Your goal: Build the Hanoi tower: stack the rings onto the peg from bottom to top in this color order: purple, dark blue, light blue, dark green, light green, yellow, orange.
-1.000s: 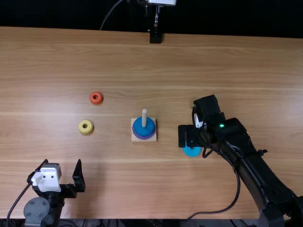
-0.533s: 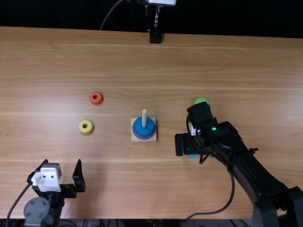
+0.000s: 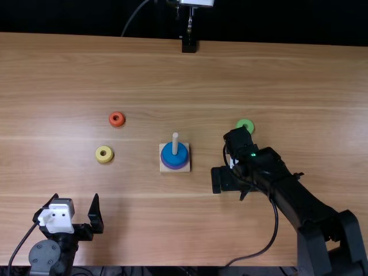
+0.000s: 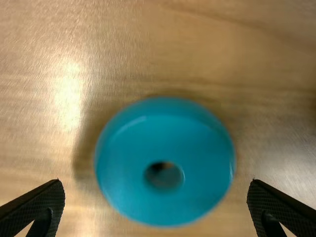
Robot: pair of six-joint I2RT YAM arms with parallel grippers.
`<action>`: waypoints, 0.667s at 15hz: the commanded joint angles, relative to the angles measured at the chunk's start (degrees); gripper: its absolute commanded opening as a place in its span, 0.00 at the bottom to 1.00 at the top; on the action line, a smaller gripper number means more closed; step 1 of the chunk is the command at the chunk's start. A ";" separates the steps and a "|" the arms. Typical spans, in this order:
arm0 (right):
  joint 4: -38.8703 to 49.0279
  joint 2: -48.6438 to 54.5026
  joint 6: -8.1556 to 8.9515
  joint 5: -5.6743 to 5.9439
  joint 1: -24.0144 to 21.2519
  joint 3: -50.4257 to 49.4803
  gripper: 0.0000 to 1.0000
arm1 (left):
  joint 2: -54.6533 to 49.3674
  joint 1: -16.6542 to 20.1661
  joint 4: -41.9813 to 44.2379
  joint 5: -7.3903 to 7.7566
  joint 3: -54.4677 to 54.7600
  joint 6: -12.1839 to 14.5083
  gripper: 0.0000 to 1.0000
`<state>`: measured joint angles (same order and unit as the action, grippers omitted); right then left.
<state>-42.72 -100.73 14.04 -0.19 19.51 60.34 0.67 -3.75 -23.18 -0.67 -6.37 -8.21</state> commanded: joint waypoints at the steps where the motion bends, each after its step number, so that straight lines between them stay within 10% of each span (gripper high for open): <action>1: 1.63 -0.79 0.83 0.82 0.36 -0.31 1.00 | -0.67 -0.21 -4.35 0.56 6.37 0.19 1.00; 7: 3.11 -0.70 0.83 1.35 0.36 -0.22 0.93 | -0.67 -0.21 -4.35 0.56 6.37 0.19 1.00; 10: 7.22 -0.43 0.72 5.25 0.44 -1.10 0.00 | -0.67 -0.21 -4.35 0.56 6.37 0.19 1.00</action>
<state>-35.62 -101.23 14.00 2.44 19.51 60.23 0.69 -3.75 -23.18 -0.69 -6.37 -8.21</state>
